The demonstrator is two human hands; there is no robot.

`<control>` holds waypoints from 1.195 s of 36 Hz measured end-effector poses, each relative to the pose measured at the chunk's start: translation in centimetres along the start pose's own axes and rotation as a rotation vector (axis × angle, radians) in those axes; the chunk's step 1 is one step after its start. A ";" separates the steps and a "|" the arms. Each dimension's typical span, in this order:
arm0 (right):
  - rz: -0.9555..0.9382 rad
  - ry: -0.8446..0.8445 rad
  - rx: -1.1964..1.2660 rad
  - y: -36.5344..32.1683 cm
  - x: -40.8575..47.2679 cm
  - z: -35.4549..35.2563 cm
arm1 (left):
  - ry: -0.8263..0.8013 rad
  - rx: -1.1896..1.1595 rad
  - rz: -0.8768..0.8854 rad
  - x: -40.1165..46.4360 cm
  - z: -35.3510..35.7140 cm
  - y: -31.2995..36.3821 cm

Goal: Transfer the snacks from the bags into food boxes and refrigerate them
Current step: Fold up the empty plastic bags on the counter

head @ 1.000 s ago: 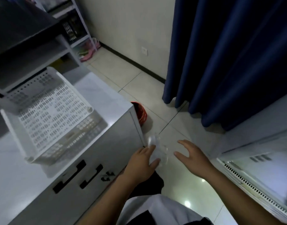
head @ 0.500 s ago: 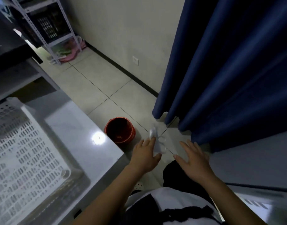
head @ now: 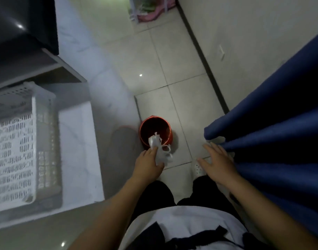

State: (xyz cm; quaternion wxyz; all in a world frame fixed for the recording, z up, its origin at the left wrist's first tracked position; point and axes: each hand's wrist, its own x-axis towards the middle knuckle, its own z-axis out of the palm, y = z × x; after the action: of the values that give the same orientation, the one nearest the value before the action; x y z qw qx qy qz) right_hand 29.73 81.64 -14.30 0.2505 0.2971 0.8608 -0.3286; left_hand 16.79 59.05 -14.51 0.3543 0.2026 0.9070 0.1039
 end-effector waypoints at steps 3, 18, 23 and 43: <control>-0.078 -0.093 -0.112 0.3 3.3 -1.1 | 0.005 -0.043 -0.104 1.3 1.1 0.6; -0.034 -0.398 -0.313 5.0 16.6 7.4 | -0.197 -0.507 -0.384 14.5 11.9 -3.8; 0.010 -0.456 -0.364 7.7 22.2 12.1 | -0.100 -0.583 -0.489 22.7 15.2 -7.5; -0.008 -0.432 -0.360 11.6 40.9 24.1 | -0.085 -0.299 -0.494 46.3 28.9 -18.9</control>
State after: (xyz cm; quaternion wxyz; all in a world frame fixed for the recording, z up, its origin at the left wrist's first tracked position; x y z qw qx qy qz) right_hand 14.72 85.68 -60.64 0.4758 0.1677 0.8330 -0.2272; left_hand 0.16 63.88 -69.61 0.4322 -0.0747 0.8879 0.1384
